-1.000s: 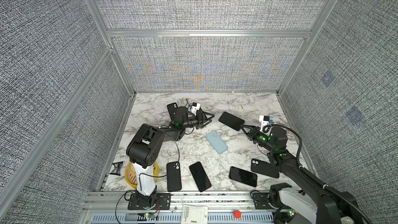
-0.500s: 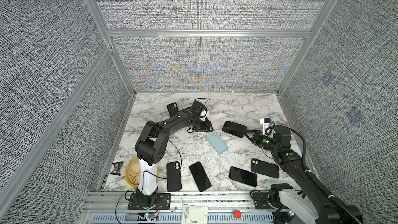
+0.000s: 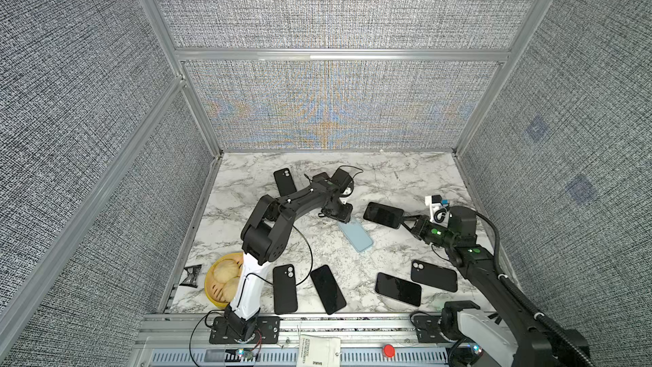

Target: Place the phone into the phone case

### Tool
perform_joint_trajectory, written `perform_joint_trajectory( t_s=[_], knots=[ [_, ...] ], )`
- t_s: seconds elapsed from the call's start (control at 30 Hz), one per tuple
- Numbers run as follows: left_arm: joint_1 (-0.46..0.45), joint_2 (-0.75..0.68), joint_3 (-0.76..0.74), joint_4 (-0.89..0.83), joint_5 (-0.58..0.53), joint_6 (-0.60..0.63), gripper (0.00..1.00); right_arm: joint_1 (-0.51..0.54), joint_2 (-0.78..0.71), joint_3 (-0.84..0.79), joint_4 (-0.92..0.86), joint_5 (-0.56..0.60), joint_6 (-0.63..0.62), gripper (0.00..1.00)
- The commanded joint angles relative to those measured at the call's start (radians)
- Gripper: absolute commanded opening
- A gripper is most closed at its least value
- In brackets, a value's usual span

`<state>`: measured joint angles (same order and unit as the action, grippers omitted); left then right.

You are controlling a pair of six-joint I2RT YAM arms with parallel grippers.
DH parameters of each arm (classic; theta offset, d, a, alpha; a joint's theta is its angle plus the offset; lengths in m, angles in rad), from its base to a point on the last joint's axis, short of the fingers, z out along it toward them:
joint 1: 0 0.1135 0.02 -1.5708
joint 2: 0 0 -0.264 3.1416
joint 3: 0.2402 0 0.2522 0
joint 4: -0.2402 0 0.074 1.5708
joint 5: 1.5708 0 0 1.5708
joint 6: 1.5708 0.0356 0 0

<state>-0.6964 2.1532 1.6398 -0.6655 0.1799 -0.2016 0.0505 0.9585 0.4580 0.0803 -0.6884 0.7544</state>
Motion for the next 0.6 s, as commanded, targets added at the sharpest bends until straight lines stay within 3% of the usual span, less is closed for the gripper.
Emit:
perform_joint_trajectory(
  t_s=[0.0, 0.17, 0.57],
  knots=[
    [-0.006, 0.022, 0.027, 0.006, -0.058, 0.02, 0.49, -0.008, -0.004, 0.004, 0.055, -0.037, -0.016, 0.0],
    [-0.009, 0.054, 0.067, 0.014, -0.063, 0.018, 0.45, -0.021, -0.01, -0.006, 0.054, -0.049, -0.016, 0.0],
    [-0.014, 0.067, 0.037, 0.032, -0.081, 0.009, 0.23, -0.042, -0.029, -0.031, 0.058, -0.056, -0.014, 0.0]
  ],
)
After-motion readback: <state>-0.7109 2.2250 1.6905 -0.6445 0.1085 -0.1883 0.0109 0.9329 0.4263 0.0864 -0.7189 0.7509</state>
